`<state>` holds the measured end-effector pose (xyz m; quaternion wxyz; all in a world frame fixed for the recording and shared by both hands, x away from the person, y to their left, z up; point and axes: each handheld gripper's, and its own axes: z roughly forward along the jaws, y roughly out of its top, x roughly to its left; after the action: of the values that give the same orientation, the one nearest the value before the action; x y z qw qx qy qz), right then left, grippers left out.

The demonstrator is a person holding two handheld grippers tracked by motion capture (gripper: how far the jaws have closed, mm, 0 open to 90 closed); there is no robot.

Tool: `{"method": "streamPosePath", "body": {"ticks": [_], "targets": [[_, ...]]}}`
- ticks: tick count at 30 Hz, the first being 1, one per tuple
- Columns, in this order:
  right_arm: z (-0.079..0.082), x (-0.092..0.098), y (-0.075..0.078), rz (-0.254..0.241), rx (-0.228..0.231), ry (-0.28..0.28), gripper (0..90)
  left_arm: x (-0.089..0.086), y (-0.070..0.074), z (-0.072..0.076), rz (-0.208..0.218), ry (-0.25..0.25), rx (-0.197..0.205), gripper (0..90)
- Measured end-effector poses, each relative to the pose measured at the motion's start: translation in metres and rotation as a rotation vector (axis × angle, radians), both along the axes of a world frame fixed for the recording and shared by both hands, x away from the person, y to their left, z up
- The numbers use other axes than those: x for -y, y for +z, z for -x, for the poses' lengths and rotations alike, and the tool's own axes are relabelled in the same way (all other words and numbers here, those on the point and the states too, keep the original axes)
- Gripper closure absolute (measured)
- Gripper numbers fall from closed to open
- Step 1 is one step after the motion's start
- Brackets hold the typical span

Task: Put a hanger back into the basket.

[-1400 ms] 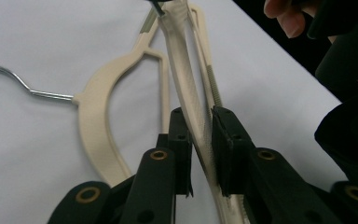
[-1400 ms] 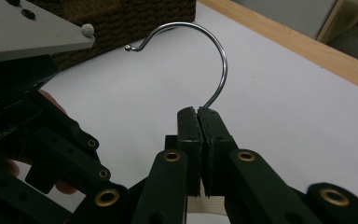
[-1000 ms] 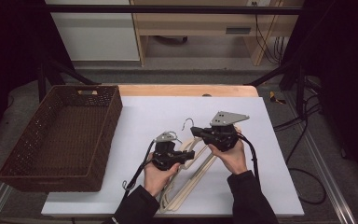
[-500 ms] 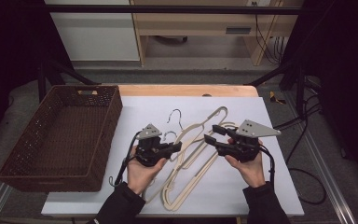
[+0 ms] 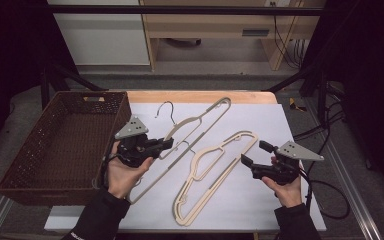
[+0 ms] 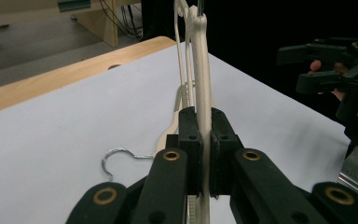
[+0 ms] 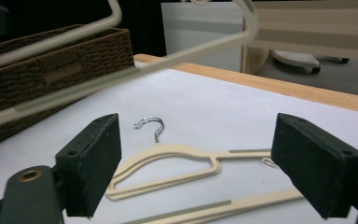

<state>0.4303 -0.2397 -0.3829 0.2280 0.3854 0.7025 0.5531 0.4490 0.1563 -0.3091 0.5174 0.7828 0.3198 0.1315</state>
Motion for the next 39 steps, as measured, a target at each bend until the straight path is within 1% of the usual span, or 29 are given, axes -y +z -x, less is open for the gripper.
{"method": "streamPosePath", "body": {"ticks": [1,3,7,9,10,12,13,16,18,20,22,24,27,31,34,35,36,38,39], "targets": [[0.000,0.002,-0.001,0.001,0.002,-0.010,15.0,-0.003,0.003,0.000,-0.006,0.003,0.011,85.9],[0.002,0.005,-0.003,-0.004,-0.007,-0.017,14.0,-0.011,0.010,-0.001,-0.020,0.005,0.029,85.9],[0.003,0.007,-0.004,0.002,-0.007,-0.034,11.6,-0.029,0.023,-0.004,-0.040,0.011,0.049,85.9],[0.003,0.006,-0.005,0.002,-0.006,-0.033,10.7,-0.039,0.030,-0.006,-0.045,0.020,0.061,85.9],[0.003,0.006,-0.005,0.007,-0.003,-0.039,10.4,-0.044,0.034,-0.006,-0.055,0.023,0.069,85.9],[0.003,0.005,-0.005,0.011,-0.004,-0.039,9.7,-0.053,0.039,-0.007,-0.053,0.034,0.080,85.9],[0.003,0.005,-0.005,0.014,-0.003,-0.040,9.2,-0.060,0.043,-0.008,-0.061,0.040,0.089,85.9],[0.004,0.004,-0.005,0.016,-0.005,-0.037,8.3,-0.076,0.051,-0.010,-0.066,0.052,0.100,85.9],[0.004,0.003,-0.006,0.012,-0.005,-0.029,8.0,-0.085,0.054,-0.012,-0.073,0.070,0.103,85.9],[0.005,0.003,-0.006,0.011,-0.004,-0.022,7.7,-0.092,0.055,-0.014,-0.080,0.083,0.107,85.9],[0.005,0.002,-0.007,0.011,-0.008,-0.028,6.9,-0.102,0.056,-0.016,-0.089,0.090,0.108,85.9],[0.006,0.001,-0.008,0.013,-0.008,-0.032,6.4,-0.109,0.055,-0.019,-0.090,0.092,0.108,85.9],[0.006,0.001,-0.009,0.015,-0.011,-0.036,6.1,-0.123,0.053,-0.022,-0.109,0.099,0.111,85.9],[0.006,0.002,-0.009,0.015,-0.014,-0.038,5.7,-0.141,0.051,-0.026,-0.107,0.111,0.113,85.9],[0.006,0.002,-0.010,0.016,-0.013,-0.048,5.1,-0.158,0.050,-0.030,-0.123,0.127,0.113,85.9],[0.006,0.003,-0.010,0.018,-0.009,-0.042,4.5,-0.163,0.049,-0.031,-0.131,0.131,0.111,85.9],[0.006,0.003,-0.010,0.017,-0.012,-0.049,4.3,-0.170,0.047,-0.033,-0.131,0.136,0.103,85.9],[0.006,0.004,-0.010,0.018,-0.012,-0.053,3.9,-0.183,0.045,-0.035,-0.136,0.144,0.101,85.9],[0.006,0.004,-0.010,0.016,-0.011,-0.053,3.9,-0.190,0.044,-0.036,-0.132,0.150,0.096,86.0]]}}
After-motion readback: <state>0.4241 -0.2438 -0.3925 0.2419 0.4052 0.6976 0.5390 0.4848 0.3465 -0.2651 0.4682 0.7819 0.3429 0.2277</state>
